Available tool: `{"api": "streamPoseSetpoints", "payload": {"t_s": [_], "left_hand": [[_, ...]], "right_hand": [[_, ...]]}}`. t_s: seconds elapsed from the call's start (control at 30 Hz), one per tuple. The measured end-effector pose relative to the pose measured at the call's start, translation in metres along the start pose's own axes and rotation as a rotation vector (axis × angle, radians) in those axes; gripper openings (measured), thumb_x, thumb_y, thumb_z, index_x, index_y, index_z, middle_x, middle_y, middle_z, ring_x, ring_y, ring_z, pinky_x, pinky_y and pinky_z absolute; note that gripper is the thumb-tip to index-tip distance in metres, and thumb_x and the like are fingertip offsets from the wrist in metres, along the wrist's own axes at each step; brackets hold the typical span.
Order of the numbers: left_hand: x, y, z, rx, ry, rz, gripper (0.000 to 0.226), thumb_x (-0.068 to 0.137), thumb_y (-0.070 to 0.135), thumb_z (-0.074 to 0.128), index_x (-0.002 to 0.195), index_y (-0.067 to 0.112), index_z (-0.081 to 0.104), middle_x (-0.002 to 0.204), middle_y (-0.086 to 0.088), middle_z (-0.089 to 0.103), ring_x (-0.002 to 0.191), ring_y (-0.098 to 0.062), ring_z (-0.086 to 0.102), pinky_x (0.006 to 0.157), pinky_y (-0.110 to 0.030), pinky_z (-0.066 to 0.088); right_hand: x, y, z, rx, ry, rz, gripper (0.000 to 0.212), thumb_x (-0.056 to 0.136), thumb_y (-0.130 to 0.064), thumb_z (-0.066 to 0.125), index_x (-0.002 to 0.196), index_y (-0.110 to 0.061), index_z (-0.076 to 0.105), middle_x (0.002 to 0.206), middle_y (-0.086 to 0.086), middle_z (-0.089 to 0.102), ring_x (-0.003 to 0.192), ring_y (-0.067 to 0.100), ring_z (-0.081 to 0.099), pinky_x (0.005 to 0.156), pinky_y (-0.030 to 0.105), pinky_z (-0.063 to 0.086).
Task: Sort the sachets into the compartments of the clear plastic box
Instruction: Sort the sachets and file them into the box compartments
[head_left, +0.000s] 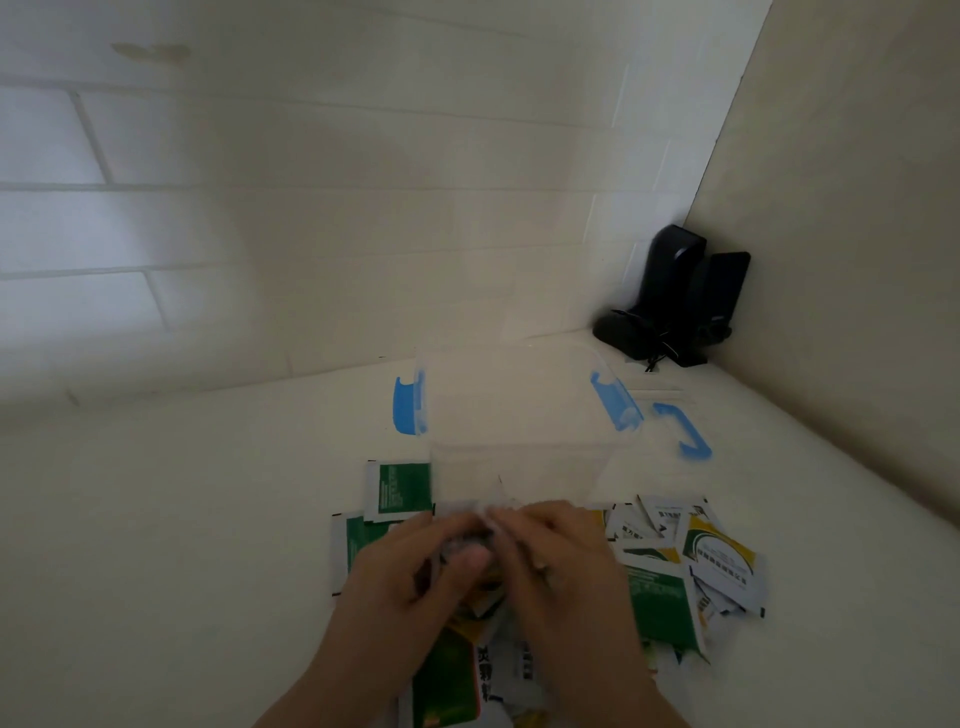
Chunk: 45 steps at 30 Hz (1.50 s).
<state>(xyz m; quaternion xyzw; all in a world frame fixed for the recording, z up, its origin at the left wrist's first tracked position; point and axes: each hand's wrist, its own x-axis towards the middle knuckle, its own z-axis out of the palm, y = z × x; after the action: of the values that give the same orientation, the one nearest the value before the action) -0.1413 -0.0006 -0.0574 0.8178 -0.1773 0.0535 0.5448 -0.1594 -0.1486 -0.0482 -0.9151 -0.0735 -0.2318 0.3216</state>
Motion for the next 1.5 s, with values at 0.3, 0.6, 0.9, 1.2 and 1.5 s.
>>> {"api": "streamPoseSetpoints", "payload": {"t_s": [0.3, 0.6, 0.9, 1.2, 1.5], "left_hand": [[0.011, -0.011, -0.006, -0.176, 0.160, -0.189, 0.019, 0.085, 0.021, 0.055, 0.090, 0.038, 0.062, 0.085, 0.020, 0.072, 0.079, 0.000, 0.068, 0.064, -0.012, 0.054], [0.012, -0.013, -0.012, -0.180, 0.211, -0.184, 0.037, 0.093, 0.014, 0.040, 0.110, 0.046, 0.041, 0.091, 0.011, 0.068, 0.081, -0.005, 0.068, 0.060, -0.018, 0.056], [0.012, -0.013, -0.006, -0.305, 0.077, -0.288, 0.030, 0.089, 0.031, 0.043, 0.082, 0.021, 0.070, 0.084, -0.005, 0.073, 0.079, -0.020, 0.069, 0.065, -0.028, 0.057], [0.012, -0.016, -0.009, -0.219, 0.087, -0.192, 0.025, 0.076, 0.036, 0.055, 0.100, 0.034, 0.059, 0.096, 0.011, 0.072, 0.091, -0.003, 0.067, 0.073, -0.019, 0.056], [0.010, -0.012, -0.009, -0.210, 0.161, -0.143, 0.028, 0.090, 0.018, 0.045, 0.099, 0.045, 0.044, 0.095, 0.012, 0.065, 0.084, -0.006, 0.067, 0.059, -0.020, 0.056]], "right_hand": [[0.003, 0.012, -0.005, 0.203, -0.087, 0.027, 0.028, 0.086, -0.033, 0.049, 0.110, -0.047, 0.048, 0.112, -0.025, 0.049, 0.108, -0.011, 0.044, 0.092, 0.006, 0.039], [0.004, 0.020, -0.017, -0.116, -0.203, 0.057, 0.024, 0.086, -0.034, 0.058, 0.108, -0.034, 0.066, 0.100, -0.013, 0.071, 0.089, 0.003, 0.060, 0.083, 0.012, 0.043], [0.003, 0.019, -0.011, 0.244, 0.034, -0.042, 0.030, 0.082, -0.029, 0.047, 0.104, -0.040, 0.064, 0.111, -0.018, 0.062, 0.104, -0.005, 0.055, 0.089, 0.006, 0.043], [-0.001, 0.018, 0.000, 0.082, -0.222, -0.021, 0.043, 0.093, -0.020, 0.040, 0.131, -0.042, 0.038, 0.137, -0.031, 0.022, 0.127, -0.016, 0.018, 0.111, 0.010, 0.017], [0.005, 0.023, 0.001, -0.337, -0.207, -0.129, 0.025, 0.076, -0.039, 0.049, 0.070, -0.030, 0.072, 0.058, -0.013, 0.069, 0.051, 0.004, 0.061, 0.049, 0.022, 0.054]]}}
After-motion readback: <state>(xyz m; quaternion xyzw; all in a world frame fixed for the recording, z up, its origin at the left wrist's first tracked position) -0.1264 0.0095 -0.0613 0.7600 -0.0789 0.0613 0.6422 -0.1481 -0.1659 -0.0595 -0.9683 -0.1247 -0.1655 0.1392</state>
